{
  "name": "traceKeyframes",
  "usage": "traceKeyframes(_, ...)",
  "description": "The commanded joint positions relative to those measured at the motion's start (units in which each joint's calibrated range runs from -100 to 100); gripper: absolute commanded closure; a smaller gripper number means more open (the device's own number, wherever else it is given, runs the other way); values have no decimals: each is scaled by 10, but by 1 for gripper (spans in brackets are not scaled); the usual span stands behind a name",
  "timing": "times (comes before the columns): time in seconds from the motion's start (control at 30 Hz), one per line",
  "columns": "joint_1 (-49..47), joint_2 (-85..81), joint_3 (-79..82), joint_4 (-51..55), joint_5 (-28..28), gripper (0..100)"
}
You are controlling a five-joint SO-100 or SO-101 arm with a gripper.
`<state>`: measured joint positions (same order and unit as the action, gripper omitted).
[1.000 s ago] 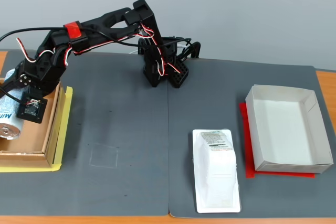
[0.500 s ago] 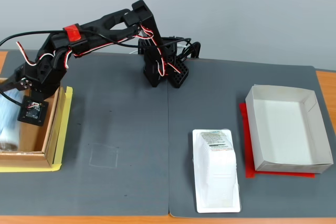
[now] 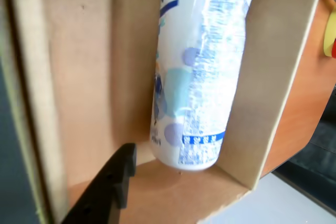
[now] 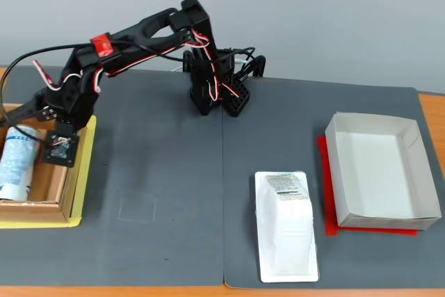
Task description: Pick the can and put it in the brown box
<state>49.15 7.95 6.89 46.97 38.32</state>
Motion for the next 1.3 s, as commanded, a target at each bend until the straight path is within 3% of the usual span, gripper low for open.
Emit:
traceKeyframes(0.0,-14,-93,47,-3,-19,56)
traceKeyframes(0.2,-45,-205,81,-2,-66,58)
traceKeyframes(0.53,-144,-366,155,-2,-119,89)
traceKeyframes(0.7,-210,-470,232,-2,-168,99)
traceKeyframes(1.07,-352,-677,366,-2,-296,99)
traceKeyframes(1.27,-444,-825,481,-2,-325,99)
